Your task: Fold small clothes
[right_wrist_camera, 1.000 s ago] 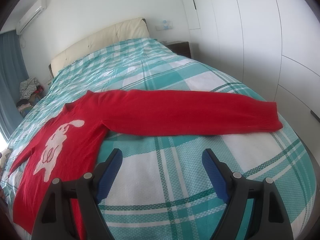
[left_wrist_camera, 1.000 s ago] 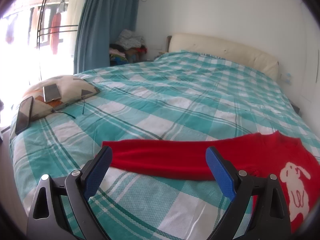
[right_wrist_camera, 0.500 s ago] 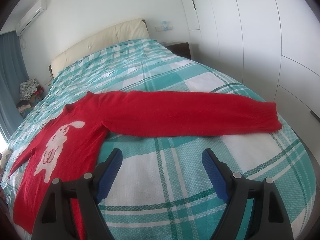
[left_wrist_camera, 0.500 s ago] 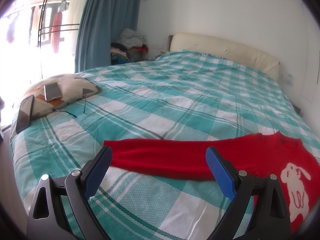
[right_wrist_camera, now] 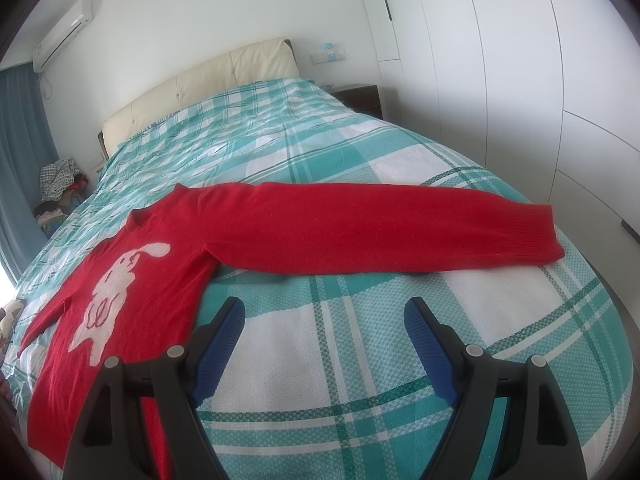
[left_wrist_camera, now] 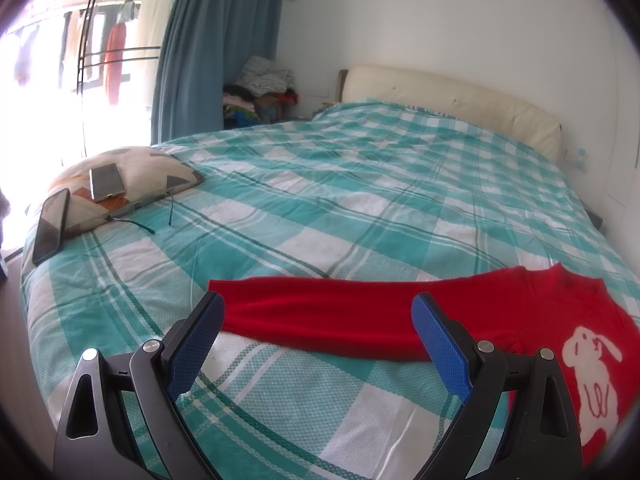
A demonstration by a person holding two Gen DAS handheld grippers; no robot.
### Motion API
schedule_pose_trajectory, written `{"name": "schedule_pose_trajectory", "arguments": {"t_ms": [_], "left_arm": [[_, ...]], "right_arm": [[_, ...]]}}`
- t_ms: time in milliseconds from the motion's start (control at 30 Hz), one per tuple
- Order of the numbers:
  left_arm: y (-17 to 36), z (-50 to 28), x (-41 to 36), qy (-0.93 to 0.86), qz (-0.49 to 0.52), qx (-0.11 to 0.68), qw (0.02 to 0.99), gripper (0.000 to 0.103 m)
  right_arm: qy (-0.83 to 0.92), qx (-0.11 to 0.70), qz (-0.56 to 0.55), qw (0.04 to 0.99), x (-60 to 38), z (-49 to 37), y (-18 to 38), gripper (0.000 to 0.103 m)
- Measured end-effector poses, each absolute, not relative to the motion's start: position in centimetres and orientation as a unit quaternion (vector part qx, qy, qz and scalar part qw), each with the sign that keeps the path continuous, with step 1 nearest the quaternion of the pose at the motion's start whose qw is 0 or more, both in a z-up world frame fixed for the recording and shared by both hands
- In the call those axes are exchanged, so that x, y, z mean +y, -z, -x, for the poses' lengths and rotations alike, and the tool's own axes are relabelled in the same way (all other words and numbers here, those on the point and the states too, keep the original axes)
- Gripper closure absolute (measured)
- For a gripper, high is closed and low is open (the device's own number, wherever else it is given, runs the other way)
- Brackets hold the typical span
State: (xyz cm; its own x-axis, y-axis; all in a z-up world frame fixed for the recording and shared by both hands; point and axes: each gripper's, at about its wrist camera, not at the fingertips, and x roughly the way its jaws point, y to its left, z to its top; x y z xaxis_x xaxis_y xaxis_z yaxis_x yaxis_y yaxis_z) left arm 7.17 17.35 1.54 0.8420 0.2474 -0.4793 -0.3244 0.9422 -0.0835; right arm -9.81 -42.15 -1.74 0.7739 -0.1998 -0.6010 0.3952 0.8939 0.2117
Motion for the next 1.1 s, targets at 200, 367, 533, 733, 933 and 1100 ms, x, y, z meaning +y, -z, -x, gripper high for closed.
{"name": "schedule_pose_trajectory", "arguments": {"t_ms": [200, 367, 533, 733, 933, 1100], "left_arm": [[-1.5, -7.1, 17.4, -0.15, 0.082, 0.24, 0.956, 0.008], [-1.4, -6.8, 18.2, -0.148, 0.098, 0.239, 0.955, 0.008], [-1.4, -6.7, 18.7, -0.153, 0.11, 0.238, 0.953, 0.008], [-1.5, -6.7, 18.5, -0.158, 0.109, 0.24, 0.952, 0.007], [-1.3, -6.8, 18.3, -0.164, 0.099, 0.245, 0.95, 0.007], [-1.1, -6.9, 18.6, -0.167, 0.107, 0.253, 0.947, 0.007]], "right_arm": [[0.157, 0.291, -0.174, 0.928, -42.2, 9.9, 1.6, 0.022], [0.134, 0.272, -0.232, 0.924, -44.5, 10.9, 0.7, 0.022], [0.144, 0.229, -0.341, 0.9, -52.1, 13.5, -1.1, 0.022], [0.167, 0.224, -0.482, 0.831, -60.9, 16.5, 1.4, 0.022], [0.143, 0.243, -0.556, 0.782, -63.4, 15.9, 5.5, 0.022], [0.123, 0.243, -0.559, 0.783, -64.6, 13.8, 6.4, 0.025]]}}
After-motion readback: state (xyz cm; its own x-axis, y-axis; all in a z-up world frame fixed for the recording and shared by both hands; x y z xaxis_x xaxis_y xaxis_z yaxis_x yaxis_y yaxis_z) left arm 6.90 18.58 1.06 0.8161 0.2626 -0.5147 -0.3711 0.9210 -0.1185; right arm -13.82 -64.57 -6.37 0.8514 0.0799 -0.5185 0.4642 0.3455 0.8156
